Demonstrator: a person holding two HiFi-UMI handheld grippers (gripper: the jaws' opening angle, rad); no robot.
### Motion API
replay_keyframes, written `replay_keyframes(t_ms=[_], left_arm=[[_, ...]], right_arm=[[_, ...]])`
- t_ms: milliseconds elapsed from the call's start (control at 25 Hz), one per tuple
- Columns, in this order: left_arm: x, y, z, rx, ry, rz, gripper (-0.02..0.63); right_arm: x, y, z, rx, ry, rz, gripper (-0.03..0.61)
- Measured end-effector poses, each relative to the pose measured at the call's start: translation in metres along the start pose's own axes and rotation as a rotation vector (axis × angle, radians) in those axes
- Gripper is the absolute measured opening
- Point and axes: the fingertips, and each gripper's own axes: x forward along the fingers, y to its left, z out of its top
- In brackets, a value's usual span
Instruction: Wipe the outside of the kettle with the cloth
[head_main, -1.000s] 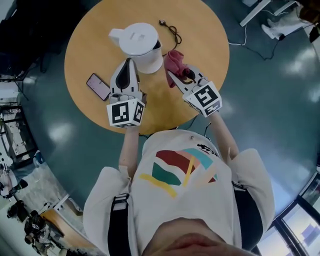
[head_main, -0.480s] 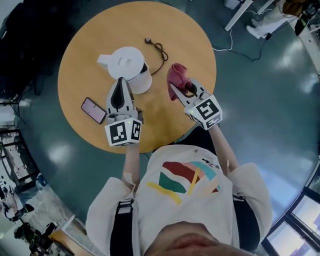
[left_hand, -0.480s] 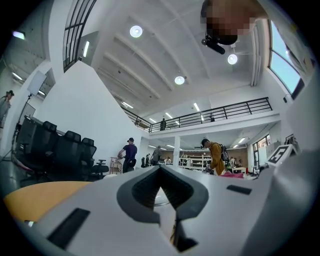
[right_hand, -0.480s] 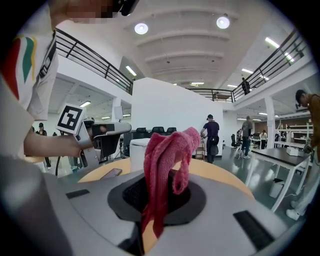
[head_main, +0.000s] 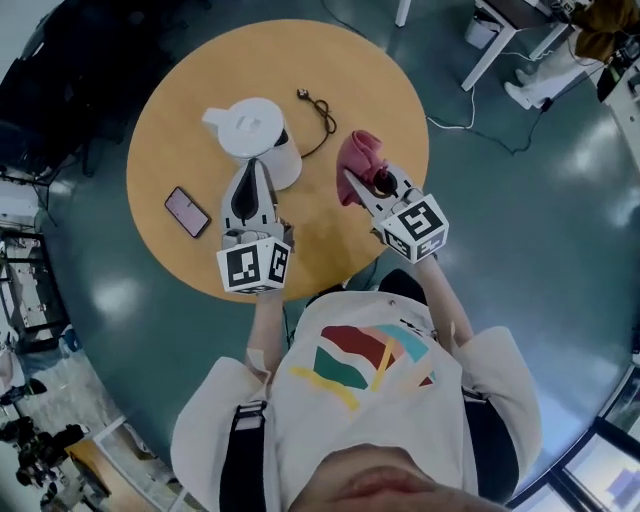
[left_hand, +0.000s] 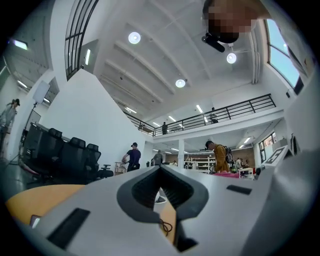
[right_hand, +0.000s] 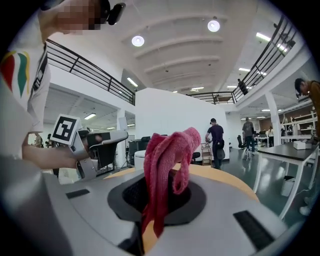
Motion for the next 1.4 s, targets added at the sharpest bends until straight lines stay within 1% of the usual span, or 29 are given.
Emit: replay_keyframes(t_ms=[160,280,360,400,520,600,800,920,1040,1240,1400], left_arm=[[-0.038,-0.024,0.005,0.038,0.003,0.081,0.044],[-0.064,-0.045,0.004,0.064,0.005,0.121,0.044],[-0.074,-0.057,-0.001,0.07,0.019,0.139,0.044],[-0.079,-0.065,-0.002,0.063,0.018,0.144,0.044],[-0.098,-0.088,0.003,0.077,0.002,0.136,0.044],[-0.105,-0.092,0.008,0.085,-0.01,0.132,0.044],[-0.121,-0.084,0.013,0.085,-0.02,0.14,0.044],[-0.123,-0.069,0.021,0.087,-0.04,0.154,0.044],[-0.124,-0.052,0.025,0.066,-0.056,0.168,0.044],[-0.125,-0.031,0.018,0.046,-0.052,0.179,0.044],[-0.125,-0.029,0.017,0.032,-0.041,0.169,0.044]], right_arm=[[-0.03,0.027,-0.005,-0.006,-0.011,0.105,0.038],[-0.057,0.042,-0.012,0.016,-0.035,0.152,0.038],[-0.072,0.049,-0.02,0.036,-0.037,0.158,0.038],[-0.08,0.052,-0.024,0.031,-0.027,0.157,0.038],[-0.098,0.063,-0.032,0.005,-0.007,0.148,0.038],[-0.1,0.067,-0.03,0.009,-0.016,0.134,0.038],[-0.101,0.078,-0.015,-0.006,-0.046,0.13,0.038],[-0.091,0.079,-0.004,-0.012,-0.059,0.126,0.038],[-0.08,0.082,0.008,-0.027,-0.074,0.132,0.039],[-0.064,0.091,0.015,-0.09,-0.067,0.136,0.038],[-0.064,0.096,0.019,-0.095,-0.07,0.139,0.038]])
